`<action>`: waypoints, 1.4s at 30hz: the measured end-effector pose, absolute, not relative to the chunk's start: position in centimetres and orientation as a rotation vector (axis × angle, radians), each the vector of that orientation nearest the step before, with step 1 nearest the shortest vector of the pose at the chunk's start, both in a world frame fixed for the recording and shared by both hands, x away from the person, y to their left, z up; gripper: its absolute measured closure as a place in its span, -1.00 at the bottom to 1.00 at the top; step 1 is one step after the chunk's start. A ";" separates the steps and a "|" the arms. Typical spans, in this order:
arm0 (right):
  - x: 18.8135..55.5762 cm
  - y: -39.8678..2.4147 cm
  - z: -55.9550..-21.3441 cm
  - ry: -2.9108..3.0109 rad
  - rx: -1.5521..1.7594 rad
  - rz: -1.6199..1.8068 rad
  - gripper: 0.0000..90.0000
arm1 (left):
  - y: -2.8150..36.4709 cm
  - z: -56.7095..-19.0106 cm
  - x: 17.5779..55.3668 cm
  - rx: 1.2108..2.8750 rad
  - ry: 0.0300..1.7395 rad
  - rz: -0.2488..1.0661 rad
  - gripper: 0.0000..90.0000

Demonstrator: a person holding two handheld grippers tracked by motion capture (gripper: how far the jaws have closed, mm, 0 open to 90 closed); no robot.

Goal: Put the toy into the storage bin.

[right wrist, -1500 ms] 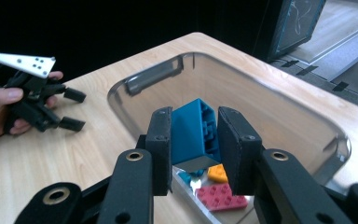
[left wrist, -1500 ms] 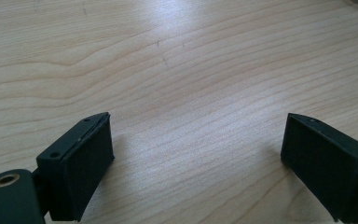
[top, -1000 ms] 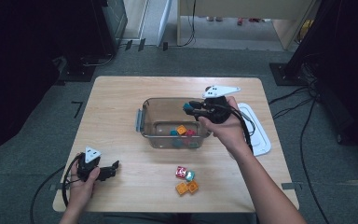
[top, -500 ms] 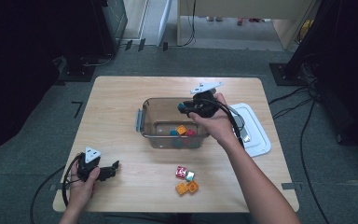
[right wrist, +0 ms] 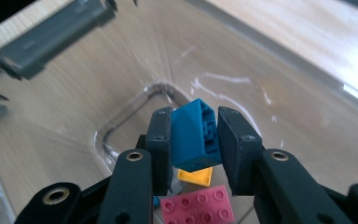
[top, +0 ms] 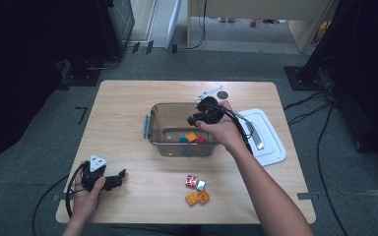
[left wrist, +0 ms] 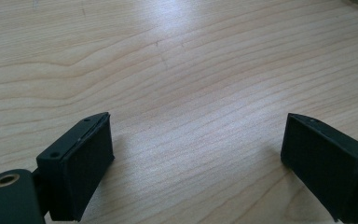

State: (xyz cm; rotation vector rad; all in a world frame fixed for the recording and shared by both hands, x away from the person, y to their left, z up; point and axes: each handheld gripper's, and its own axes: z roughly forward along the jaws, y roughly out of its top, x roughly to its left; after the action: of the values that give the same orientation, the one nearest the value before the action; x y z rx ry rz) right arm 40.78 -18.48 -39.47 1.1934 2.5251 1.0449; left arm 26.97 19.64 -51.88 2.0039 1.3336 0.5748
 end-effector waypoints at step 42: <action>35.7 -21.4 -36.7 2.436 0.976 1.310 -0.43 | 19.6 -51.9 27.0 2.003 1.332 0.576 -0.80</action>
State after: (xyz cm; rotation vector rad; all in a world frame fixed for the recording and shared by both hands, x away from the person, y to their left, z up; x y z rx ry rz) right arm 35.69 -21.44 -36.72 0.9756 2.4365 1.3100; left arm 26.98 19.63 -51.88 2.0034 1.3319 0.5762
